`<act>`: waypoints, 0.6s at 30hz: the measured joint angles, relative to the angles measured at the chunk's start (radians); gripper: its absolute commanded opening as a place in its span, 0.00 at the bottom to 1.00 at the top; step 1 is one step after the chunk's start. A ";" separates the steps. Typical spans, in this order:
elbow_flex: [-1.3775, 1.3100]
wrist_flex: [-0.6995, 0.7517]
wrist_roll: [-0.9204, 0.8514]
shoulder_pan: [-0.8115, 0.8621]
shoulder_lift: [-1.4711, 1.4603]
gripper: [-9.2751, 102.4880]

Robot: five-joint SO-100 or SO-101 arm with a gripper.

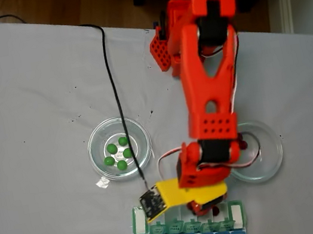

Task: Sort medicines into box.

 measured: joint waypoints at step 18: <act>-0.213 0.020 0.020 0.009 -0.178 0.09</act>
